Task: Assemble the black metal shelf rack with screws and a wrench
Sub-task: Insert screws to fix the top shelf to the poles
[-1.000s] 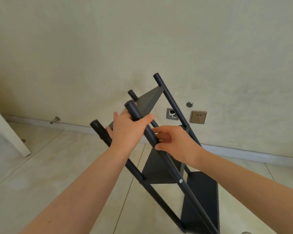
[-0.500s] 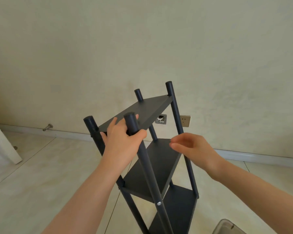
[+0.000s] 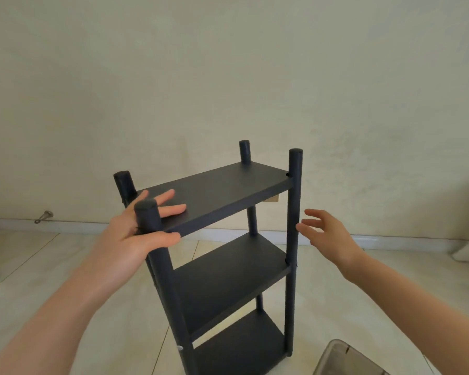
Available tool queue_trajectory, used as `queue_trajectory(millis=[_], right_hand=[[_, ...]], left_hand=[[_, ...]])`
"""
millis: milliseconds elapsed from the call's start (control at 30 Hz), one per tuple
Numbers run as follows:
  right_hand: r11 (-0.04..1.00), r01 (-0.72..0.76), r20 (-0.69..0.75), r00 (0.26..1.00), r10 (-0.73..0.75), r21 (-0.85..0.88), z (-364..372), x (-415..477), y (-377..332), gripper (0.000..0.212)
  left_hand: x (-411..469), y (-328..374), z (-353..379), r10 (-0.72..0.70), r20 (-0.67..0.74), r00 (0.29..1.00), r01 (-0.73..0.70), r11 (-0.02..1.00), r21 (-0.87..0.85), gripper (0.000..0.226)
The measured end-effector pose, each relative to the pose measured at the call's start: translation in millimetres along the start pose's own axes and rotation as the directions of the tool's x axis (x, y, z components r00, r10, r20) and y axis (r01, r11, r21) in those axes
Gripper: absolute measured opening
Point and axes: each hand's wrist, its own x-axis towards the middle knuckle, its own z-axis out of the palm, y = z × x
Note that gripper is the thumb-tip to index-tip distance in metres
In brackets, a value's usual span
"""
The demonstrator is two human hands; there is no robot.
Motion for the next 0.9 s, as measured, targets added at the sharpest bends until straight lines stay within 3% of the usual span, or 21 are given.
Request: queue_trajectory(millis=[200, 433, 667, 800, 900], right_hand=[[0.993, 0.098, 0.039, 0.994, -0.101, 0.07, 4, 5, -3, 0.02], [0.982, 0.104, 0.006, 0.994, -0.106, 0.155, 19, 3, -9, 0.008], [0.985, 0.11, 0.026, 0.993, -0.114, 0.132, 21, 1, -13, 0.007], [0.983, 0.14, 0.03, 0.989, -0.144, 0.119, 24, -4, -11, 0.007], [0.982, 0.161, 0.041, 0.985, -0.165, 0.098, 26, -7, -9, 0.007]], left_hand=[[-4, -9, -10, -0.024, -0.034, 0.999, 0.022, 0.998, -0.055, 0.063], [2, -26, -17, -0.071, -0.032, 0.997, 0.066, 0.991, -0.119, 0.064], [8, -42, -17, -0.091, -0.064, 0.994, 0.087, 0.994, -0.064, 0.072], [11, -49, -10, -0.119, -0.212, 0.97, 0.114, 0.993, -0.038, 0.063], [16, -53, -1, -0.199, -0.368, 0.908, 0.19, 0.98, -0.06, 0.049]])
